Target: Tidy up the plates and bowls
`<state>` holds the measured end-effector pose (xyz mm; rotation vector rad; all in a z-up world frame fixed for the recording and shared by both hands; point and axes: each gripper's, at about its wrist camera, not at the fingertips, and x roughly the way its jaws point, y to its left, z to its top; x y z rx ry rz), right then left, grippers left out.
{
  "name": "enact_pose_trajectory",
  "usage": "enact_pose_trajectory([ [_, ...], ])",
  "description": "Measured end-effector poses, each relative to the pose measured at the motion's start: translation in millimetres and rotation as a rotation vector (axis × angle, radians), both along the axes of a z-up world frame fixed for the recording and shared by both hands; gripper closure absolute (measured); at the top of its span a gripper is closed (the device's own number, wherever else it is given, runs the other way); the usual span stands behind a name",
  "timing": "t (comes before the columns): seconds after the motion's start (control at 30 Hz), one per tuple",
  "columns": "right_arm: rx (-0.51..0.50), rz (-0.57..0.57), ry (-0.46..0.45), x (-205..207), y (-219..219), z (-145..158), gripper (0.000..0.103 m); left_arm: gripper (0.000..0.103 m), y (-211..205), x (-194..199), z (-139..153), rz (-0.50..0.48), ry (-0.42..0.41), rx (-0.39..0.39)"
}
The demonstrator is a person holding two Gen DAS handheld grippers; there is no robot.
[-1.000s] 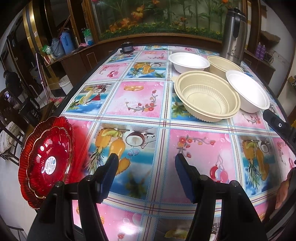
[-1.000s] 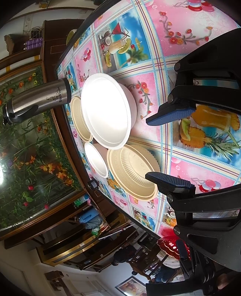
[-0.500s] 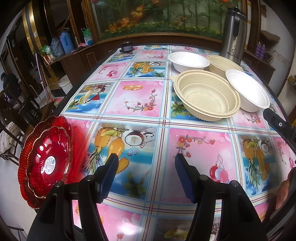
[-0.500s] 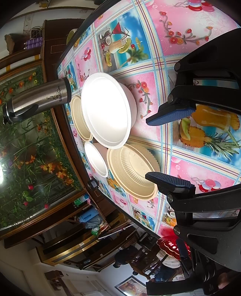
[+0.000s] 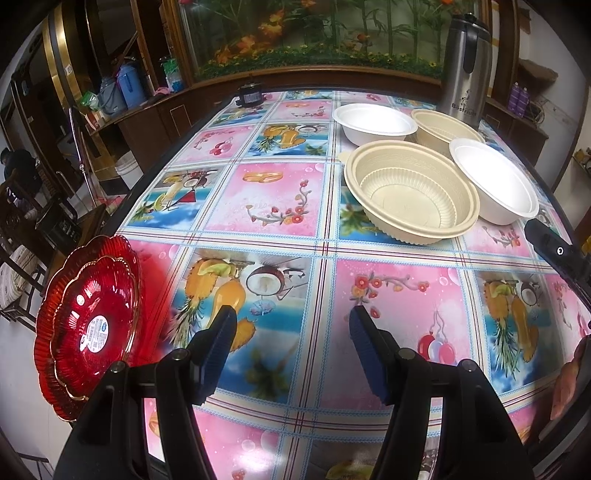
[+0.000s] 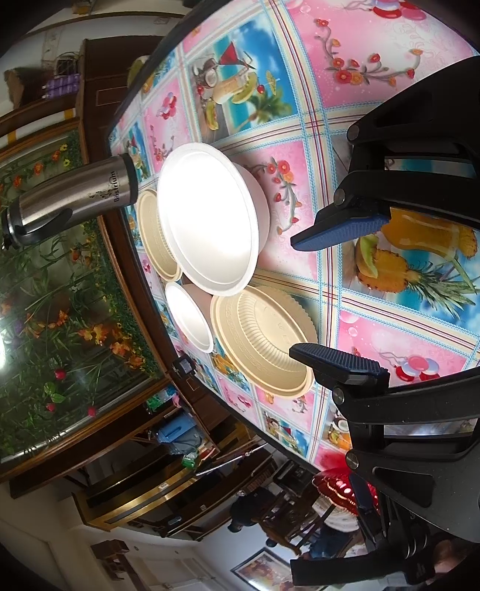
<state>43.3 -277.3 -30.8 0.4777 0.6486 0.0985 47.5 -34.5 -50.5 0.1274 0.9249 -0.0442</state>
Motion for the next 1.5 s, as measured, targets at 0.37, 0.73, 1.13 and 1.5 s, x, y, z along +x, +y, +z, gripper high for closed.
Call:
enact_pose_trajectory([
  [0.37,0.213,0.014,0.067,29.4,-10.2,-14.4,0.05,0.039,-4.8,24.2,-2.3,-0.013,0.014,-0.009],
  [0.73,0.303,0.028,0.135,47.6,-8.3,-30.8,0.05,0.039,-7.7,50.0,-5.1,-0.014,0.018,-0.018],
  [1.13,0.317,0.026,0.162,57.9,-9.3,-35.1,0.05,0.039,-14.7,65.5,-7.3,-0.03,0.023,-0.022],
  [1.5,0.352,0.007,0.19,60.0,-15.4,-43.5,0.05,0.039,-15.7,73.4,-11.4,-0.036,0.035,-0.034],
])
